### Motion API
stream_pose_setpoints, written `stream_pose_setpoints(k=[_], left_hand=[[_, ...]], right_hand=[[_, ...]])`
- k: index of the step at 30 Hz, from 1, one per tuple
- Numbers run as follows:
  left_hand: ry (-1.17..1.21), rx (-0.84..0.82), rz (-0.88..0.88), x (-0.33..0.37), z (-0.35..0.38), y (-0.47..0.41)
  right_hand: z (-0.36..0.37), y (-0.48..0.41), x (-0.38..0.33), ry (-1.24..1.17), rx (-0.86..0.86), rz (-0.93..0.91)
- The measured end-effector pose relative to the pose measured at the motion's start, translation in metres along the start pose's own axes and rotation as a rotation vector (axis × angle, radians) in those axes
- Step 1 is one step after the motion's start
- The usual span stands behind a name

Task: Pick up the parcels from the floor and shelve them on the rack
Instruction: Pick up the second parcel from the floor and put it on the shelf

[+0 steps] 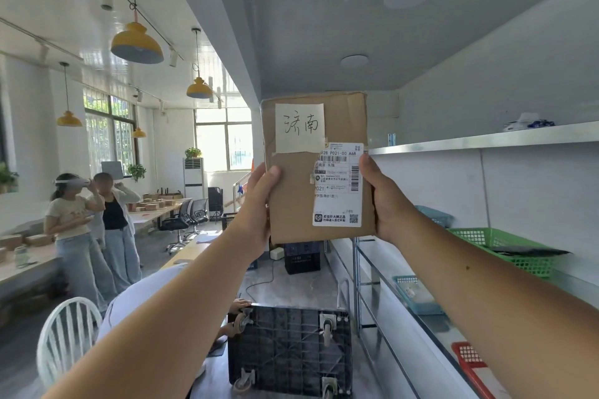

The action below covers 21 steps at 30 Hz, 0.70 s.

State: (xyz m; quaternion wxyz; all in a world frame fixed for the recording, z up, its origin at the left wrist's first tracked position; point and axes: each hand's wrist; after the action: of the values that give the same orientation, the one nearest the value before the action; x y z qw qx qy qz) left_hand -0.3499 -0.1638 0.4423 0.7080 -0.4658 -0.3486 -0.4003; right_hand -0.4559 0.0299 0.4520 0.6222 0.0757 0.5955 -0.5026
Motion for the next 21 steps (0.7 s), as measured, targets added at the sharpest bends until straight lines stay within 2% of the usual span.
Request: stream_pose_setpoints(k=[5, 10, 21], left_hand=[[0.026, -0.043, 0.007, 0.002, -0.004, 0.001], [0.024, -0.113, 0.068, 0.003, -0.011, 0.001], [0.026, -0.156, 0.034, -0.006, -0.018, 0.005]], right_hand=[[0.005, 0.002, -0.001, 0.035, -0.016, -0.014], [0.007, 0.007, 0.005, 0.011, 0.043, -0.001], [0.012, 0.033, 0.003, 0.043, 0.094, -0.038]])
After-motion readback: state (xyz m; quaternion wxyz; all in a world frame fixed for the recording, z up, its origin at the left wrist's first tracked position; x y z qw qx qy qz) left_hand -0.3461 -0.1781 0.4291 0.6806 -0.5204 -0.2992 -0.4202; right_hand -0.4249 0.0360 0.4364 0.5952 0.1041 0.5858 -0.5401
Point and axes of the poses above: each hand's wrist, its own y-axis away from the middle knuckle, its own z-axis out of the palm, x = y × z, and after that the axes turned 2 degrees about -z, right-handed
